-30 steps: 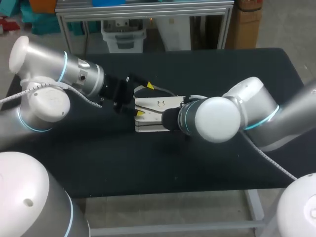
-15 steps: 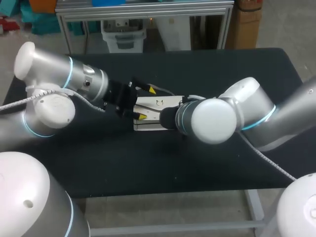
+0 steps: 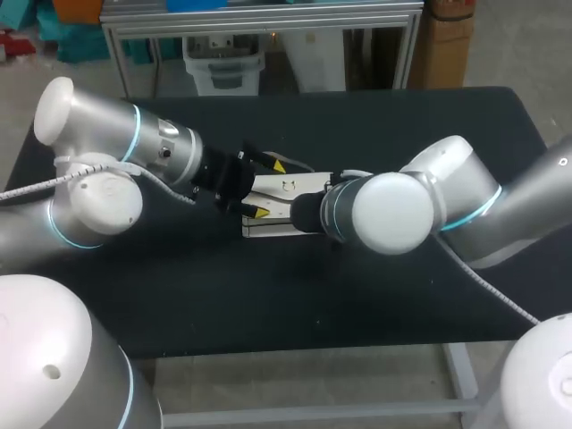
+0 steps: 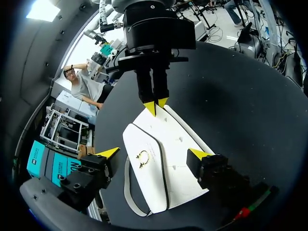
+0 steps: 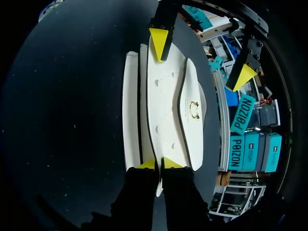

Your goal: Pick up the bag, open it, inspect its contents, close it, and place it on the opposite side

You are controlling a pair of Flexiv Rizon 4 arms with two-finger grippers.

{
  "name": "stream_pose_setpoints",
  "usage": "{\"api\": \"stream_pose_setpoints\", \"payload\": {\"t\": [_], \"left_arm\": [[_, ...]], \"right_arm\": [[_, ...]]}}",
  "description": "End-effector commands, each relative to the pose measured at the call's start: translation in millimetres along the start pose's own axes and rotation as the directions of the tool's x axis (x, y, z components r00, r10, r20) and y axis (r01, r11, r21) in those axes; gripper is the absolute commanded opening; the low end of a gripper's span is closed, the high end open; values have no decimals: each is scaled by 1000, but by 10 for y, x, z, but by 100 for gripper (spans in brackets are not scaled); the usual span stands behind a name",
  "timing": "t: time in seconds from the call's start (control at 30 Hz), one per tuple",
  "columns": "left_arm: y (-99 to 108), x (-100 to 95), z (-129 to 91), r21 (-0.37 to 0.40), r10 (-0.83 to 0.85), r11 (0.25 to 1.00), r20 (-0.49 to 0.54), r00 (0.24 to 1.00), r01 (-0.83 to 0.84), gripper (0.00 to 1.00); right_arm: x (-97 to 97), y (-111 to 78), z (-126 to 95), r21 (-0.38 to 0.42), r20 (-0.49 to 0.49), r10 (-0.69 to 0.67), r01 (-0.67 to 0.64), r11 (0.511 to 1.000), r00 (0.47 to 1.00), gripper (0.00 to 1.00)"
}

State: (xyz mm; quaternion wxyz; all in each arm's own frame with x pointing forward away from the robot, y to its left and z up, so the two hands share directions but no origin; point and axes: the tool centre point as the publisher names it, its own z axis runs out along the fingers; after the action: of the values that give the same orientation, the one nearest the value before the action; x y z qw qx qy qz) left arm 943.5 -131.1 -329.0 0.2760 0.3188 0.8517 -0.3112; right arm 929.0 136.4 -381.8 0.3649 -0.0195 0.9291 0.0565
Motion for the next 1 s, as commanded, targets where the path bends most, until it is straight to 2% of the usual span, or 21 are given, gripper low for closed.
{"api": "stream_pose_setpoints", "payload": {"t": [0.03,0.23,0.43,0.73,0.93,1.0], "left_arm": [[6,10,15,-2,-2,1000,11,1000,2,91],[22,12,31,-12,-7,1000,10,1000,7,88],[27,20,62,-44,-3,999,23,1000,4,78],[63,31,160,-85,37,996,27,999,-34,80],[109,10,236,-112,47,993,42,998,-42,59],[125,6,267,-124,54,991,42,998,-48,55]], "right_arm": [[63,-29,39,-29,34,-5,6,1000,999,0],[92,-23,50,-27,48,-19,21,999,999,0],[105,-16,52,-32,57,-22,24,999,998,0],[105,-16,52,-32,57,-22,24,999,998,0],[105,-16,52,-32,57,-22,24,999,998,0],[105,-16,52,-32,57,-22,24,999,998,0]]}}
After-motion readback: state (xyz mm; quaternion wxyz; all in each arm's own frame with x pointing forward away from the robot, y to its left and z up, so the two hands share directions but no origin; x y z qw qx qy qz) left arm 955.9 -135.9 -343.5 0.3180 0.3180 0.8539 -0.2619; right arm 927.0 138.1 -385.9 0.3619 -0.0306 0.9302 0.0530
